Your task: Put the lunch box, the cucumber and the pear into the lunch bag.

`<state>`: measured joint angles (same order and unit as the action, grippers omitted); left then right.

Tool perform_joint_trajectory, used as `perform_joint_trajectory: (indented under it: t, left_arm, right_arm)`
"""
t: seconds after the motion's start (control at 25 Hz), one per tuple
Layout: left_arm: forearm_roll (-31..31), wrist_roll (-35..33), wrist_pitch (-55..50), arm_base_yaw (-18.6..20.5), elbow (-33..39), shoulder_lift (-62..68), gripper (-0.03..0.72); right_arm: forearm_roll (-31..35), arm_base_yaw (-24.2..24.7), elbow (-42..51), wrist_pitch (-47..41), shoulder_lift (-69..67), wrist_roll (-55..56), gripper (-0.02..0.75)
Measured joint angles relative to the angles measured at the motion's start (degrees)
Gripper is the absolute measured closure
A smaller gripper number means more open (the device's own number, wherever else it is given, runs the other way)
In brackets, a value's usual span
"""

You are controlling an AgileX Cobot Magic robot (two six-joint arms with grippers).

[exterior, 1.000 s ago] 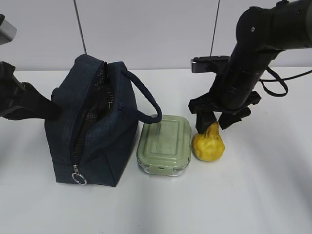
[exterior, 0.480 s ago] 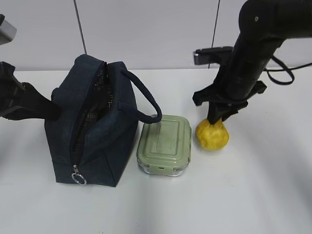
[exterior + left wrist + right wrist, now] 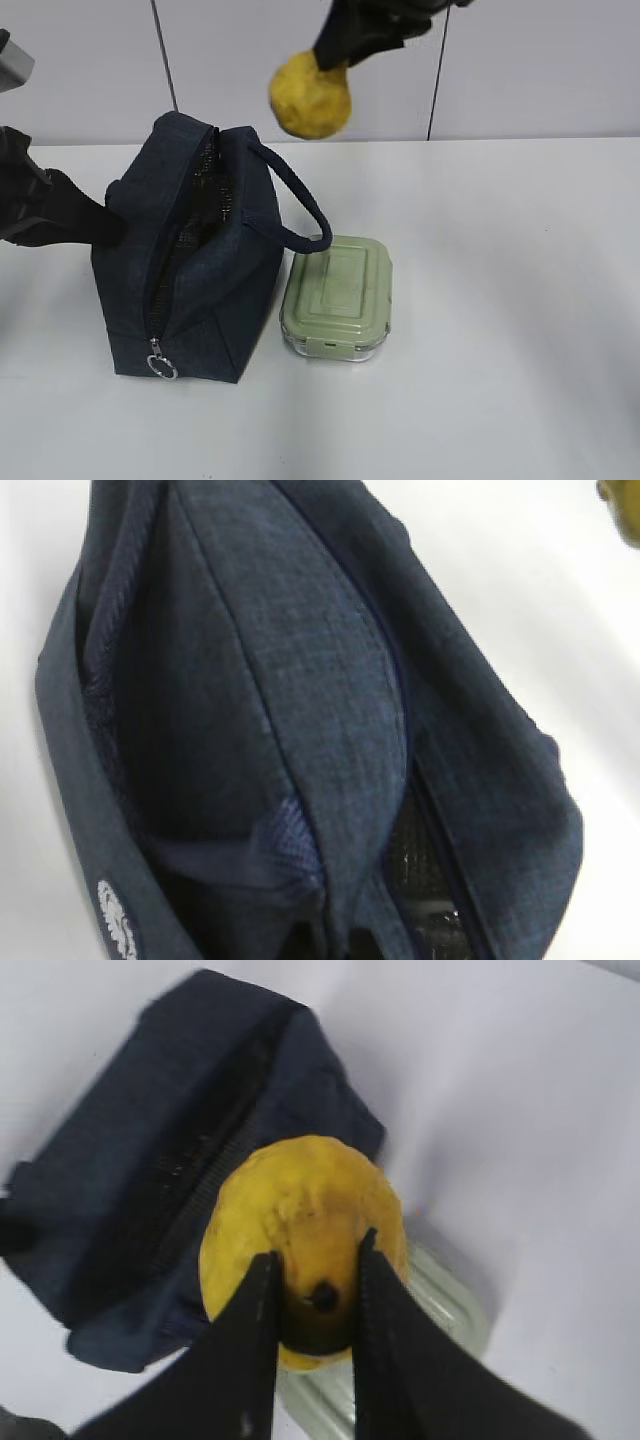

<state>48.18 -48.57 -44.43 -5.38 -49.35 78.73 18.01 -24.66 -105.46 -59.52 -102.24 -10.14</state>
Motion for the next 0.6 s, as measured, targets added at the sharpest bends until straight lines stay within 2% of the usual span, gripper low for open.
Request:
perform_joint_trajectory:
  t: [0.32,0.6]
  left_arm:
    - [0.0,0.0,0.0,0.0,0.0,0.0,0.686]
    - [-0.2,0.0,0.0,0.0,0.0,0.0,0.686]
  right_arm:
    - [1.2,-9.8,-2.6,0.6,-5.7,-0.7,0.601]
    - [0.6,-11.9,-3.0,2.0,-11.0,-1.7,0.603]
